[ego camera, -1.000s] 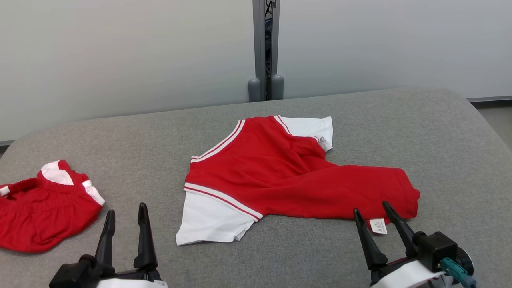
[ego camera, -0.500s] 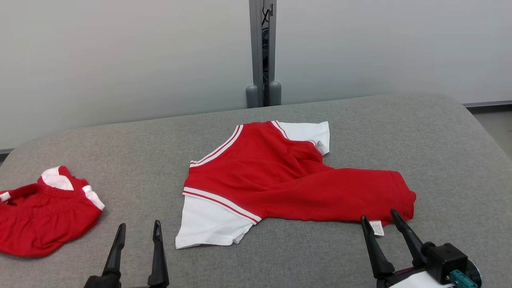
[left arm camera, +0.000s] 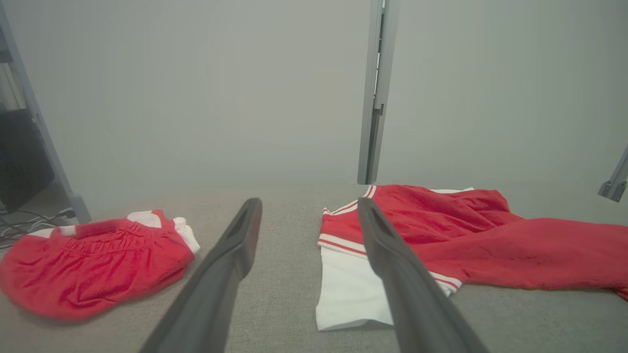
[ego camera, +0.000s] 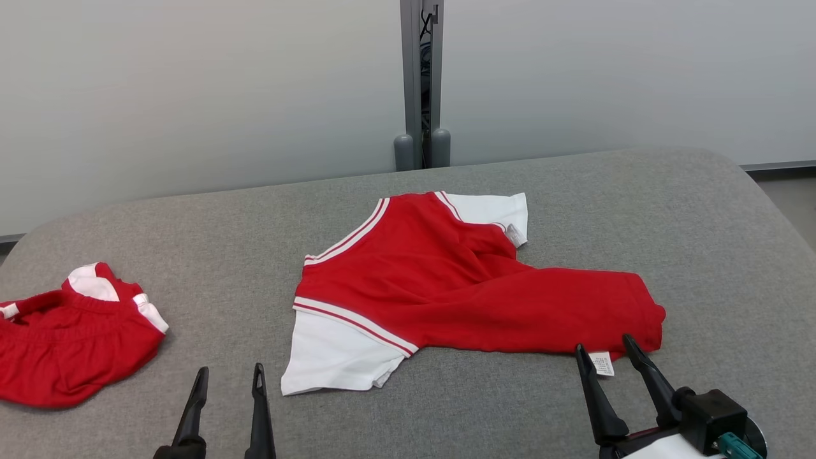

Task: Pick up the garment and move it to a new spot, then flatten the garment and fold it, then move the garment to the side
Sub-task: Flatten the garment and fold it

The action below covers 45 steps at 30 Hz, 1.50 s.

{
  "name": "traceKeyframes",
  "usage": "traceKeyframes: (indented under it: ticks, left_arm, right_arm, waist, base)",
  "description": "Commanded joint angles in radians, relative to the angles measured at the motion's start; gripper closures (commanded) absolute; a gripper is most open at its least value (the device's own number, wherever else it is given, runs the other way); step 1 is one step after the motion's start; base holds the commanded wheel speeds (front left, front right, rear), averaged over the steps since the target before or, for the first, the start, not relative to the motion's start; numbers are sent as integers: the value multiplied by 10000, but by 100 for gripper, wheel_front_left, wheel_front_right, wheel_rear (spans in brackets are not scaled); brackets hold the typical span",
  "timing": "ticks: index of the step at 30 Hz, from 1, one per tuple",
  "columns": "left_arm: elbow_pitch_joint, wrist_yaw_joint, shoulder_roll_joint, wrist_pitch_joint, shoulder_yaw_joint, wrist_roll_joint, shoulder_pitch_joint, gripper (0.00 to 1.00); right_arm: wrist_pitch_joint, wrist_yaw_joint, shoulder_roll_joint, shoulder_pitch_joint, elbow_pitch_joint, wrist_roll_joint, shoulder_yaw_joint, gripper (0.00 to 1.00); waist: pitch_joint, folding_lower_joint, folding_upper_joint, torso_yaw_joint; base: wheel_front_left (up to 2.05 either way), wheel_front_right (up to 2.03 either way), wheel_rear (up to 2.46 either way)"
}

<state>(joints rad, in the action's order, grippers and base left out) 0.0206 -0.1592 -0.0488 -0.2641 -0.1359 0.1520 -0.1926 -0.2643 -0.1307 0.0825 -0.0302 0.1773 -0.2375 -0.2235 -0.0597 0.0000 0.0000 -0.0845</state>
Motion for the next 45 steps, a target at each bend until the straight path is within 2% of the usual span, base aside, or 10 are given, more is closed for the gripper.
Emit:
traceKeyframes:
  ticks: [1, 10, 19, 20, 25, 33, 38, 40, 42, 45]
  left_arm:
    - [94, 14, -33, 7, -13, 90, -26, 0]
    - [1102, 437, -35, 2, -94, 702, 414, 0]
    - [3825, 1023, -33, 2, -575, 1522, 1857, 0]
    - [4579, 1118, -41, -1, -707, 1760, 2294, 0]
    - [6404, 929, -38, 34, -960, 2110, 3415, 0]
    - [8099, 604, -38, 14, -850, 2381, 4508, 0]
    - [8914, 849, -35, 112, -942, 2943, 4919, 0]
    - [9165, 924, -27, 206, -1094, 3192, 4937, 28]
    - [9340, 956, -23, 302, -1283, 3409, 4918, 100]
    - [9173, 1010, -20, 236, -1573, 3791, 4812, 100]
  right_arm:
    - [-7, -4, 56, 8, 8, -18, 19, 0]
    - [-7, -4, 57, 89, 34, -94, -36, 0]
    - [-7, -4, 99, 264, 101, -169, -260, 0]
    - [-7, -4, 131, 320, 130, -206, -318, 0]
    - [-7, -4, 219, 463, 142, -271, -420, 0]
    - [-6, -4, 291, 658, 136, -286, -519, 0]
    - [-6, -4, 338, 769, 136, -312, -520, 0]
    - [-6, -4, 353, 784, 139, -292, -512, 0]
    - [-6, -4, 371, 786, 149, -274, -530, 0]
    - [-6, -4, 398, 811, 104, -245, -453, 0]
  waist:
    - [7, 0, 0, -10]
    - [114, 0, 0, -45]
    - [410, 0, 0, -233]
    - [496, 0, 0, -313]
    - [754, 0, 0, -526]
    - [1117, 0, 0, -761]
    - [1287, 0, 0, -834]
    - [1310, 0, 0, -844]
    - [1308, 0, 0, -863]
    - [1342, 0, 0, -863]
  base:
    - [0, 0, 0]
    - [0, 0, 0]
    - [0, 0, 0]
    - [0, 0, 0]
    - [0, 0, 0]
    - [0, 0, 0]
    - [0, 0, 0]
    - [0, 0, 0]
    - [0, 0, 0]
    - [0, 0, 0]
